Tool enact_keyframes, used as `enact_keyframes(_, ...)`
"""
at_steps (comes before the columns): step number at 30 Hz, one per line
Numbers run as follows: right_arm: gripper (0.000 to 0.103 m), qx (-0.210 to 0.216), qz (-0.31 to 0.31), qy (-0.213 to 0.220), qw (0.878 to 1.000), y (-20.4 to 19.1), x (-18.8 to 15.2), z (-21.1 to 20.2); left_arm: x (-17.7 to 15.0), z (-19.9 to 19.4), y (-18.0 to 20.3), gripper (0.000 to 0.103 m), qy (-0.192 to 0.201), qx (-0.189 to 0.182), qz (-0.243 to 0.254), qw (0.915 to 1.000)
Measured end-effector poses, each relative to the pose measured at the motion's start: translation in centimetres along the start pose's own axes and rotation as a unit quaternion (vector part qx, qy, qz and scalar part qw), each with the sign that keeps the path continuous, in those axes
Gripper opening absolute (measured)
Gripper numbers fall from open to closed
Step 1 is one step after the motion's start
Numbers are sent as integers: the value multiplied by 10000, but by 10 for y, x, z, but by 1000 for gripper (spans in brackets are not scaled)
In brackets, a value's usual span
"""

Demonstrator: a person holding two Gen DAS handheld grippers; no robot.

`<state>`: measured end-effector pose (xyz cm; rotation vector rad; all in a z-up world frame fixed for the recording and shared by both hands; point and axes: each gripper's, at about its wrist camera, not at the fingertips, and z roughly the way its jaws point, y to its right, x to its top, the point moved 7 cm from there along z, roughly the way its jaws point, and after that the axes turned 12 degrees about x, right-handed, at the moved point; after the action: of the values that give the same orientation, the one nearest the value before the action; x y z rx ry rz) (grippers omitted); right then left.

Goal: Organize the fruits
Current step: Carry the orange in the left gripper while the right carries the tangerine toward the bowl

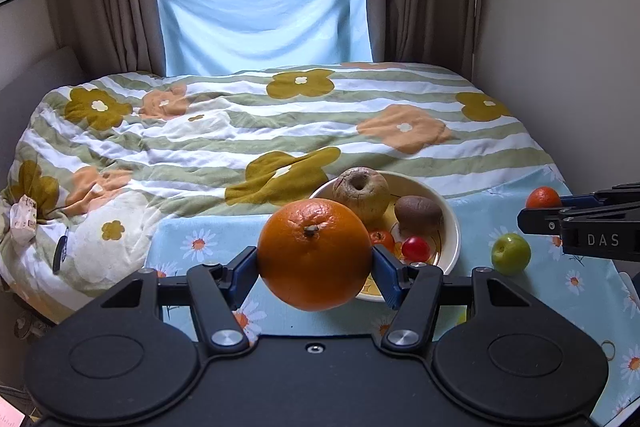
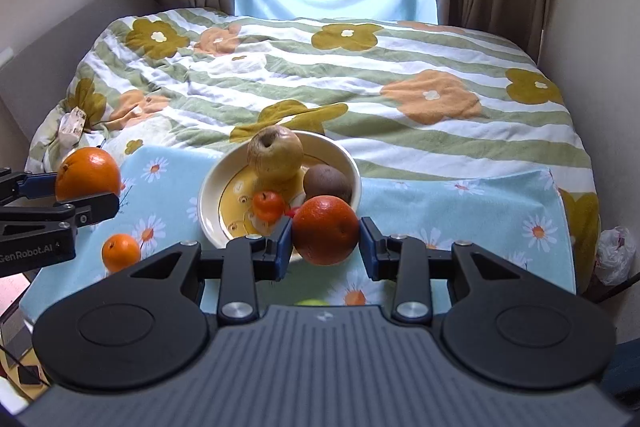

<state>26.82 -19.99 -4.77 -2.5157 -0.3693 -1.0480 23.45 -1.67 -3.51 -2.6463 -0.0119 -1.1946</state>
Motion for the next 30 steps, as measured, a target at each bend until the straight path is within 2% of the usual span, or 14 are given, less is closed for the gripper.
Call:
enact_keyframes(9,50,-276,401,-142,9987,4,14,47,15,71,8,65,-336,-429,396,9977)
enact_keyframes(17,50,-575,612,-253,9961,14,16,78,11,131,28,65,-621,-736,794,9922)
enact_keyframes(23,50,-669,753,-303,9944,20,15,93,7,155,37,65,-680,-787,1040,9891)
enact_keyframes(30,50,-730,833,-330,9933,26,14,100,5,165,48,65,-620,-775,1313,9864)
